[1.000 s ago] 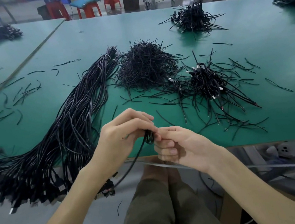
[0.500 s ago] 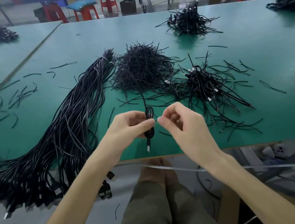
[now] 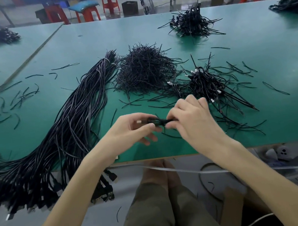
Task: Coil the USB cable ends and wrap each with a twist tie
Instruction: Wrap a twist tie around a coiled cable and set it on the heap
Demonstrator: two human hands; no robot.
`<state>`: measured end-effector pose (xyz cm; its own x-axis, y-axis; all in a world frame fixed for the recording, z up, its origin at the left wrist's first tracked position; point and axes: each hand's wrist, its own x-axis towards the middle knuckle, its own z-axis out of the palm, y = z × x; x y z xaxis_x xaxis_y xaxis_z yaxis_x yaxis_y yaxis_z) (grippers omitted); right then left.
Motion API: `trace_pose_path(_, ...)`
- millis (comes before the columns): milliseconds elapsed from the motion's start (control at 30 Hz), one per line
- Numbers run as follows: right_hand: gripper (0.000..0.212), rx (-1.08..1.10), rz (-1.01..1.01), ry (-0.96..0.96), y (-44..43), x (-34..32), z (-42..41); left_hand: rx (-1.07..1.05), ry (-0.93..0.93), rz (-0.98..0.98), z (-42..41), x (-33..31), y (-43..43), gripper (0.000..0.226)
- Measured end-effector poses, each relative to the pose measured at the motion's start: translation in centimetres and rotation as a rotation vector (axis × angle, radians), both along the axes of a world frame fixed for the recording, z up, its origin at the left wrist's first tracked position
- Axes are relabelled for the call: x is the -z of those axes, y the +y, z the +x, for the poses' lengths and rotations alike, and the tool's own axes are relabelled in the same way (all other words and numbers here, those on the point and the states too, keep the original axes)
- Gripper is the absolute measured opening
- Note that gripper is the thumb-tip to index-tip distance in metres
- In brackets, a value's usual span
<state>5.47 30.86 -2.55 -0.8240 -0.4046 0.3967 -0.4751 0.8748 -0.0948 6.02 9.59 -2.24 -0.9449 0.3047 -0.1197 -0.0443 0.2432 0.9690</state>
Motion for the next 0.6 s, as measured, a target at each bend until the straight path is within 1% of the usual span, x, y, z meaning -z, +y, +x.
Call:
trace_pose_path(33, 0.022, 0.023, -0.039, 0.012, 0.4, -0.6, -0.7, -0.021, 0.009, 0.006, -0.3, -0.2, -0.5, 0.027)
trace_pose_path(67, 0.023, 0.055, -0.092, 0.032, 0.8, -1.2, -1.7, -0.066, 0.035, -0.032, -0.9, -0.3, -1.2, 0.028)
trace_pose_path(133, 0.022, 0.142, -0.228, 0.076, 1.9, -2.7, -4.2, -0.234, 0.141, -0.207, -2.5, -0.2, -2.8, 0.022)
trace_pose_path(200, 0.02, 0.24, -0.378, 0.079, 3.4, -3.8, -6.8, -0.447, 0.276, -0.482, -4.3, 0.2, -4.6, 0.013)
trace_pose_path(233, 0.02, 0.288, -0.428, 0.069, 4.1, -4.0, -8.0, -0.52, 0.333, -0.67, -5.1, 0.6, -5.4, 0.015)
trace_pose_path(267, 0.022, 0.344, -0.432, 0.06, 4.8, -4.0, -9.1, -0.549, 0.357, -0.876, -5.8, 1.2, -6.2, 0.021)
trace_pose_path(300, 0.024, 0.406, -0.387, 0.045, 5.3, -3.6, -10.1, -0.549, 0.337, -1.067, -6.5, 1.6, -6.6, 0.028)
trace_pose_path(333, 0.026, 0.461, -0.315, 0.01, 5.8, -3.0, -10.9, -0.54, 0.284, -1.212, -7.0, 2.1, -6.7, 0.035)
trace_pose_path(367, 0.027, 0.497, -0.258, -0.035, 6.1, -2.3, -11.4, -0.523, 0.23, -1.307, -7.2, 2.4, -6.7, 0.039)
trace_pose_path(400, 0.027, 0.514, -0.242, -0.071, 6.1, -1.6, -11.7, -0.504, 0.21, -1.367, -7.5, 2.7, -6.8, 0.041)
trace_pose_path(467, 0.027, 0.513, -0.27, -0.075, 6.0, -0.5, -12.0, -0.493, 0.265, -1.429, -7.8, 3.3, -7.1, 0.035)
trace_pose_path(533, 0.028, 0.518, -0.277, -0.04, 5.7, 0.2, -11.8, -0.512, 0.319, -1.411, -8.0, 3.4, -7.7, 0.027)
trace_pose_path(600, 0.031, 0.539, -0.247, -0.003, 5.7, 0.6, -11.5, -0.542, 0.337, -1.35, -7.9, 3.2, -8.2, 0.023)
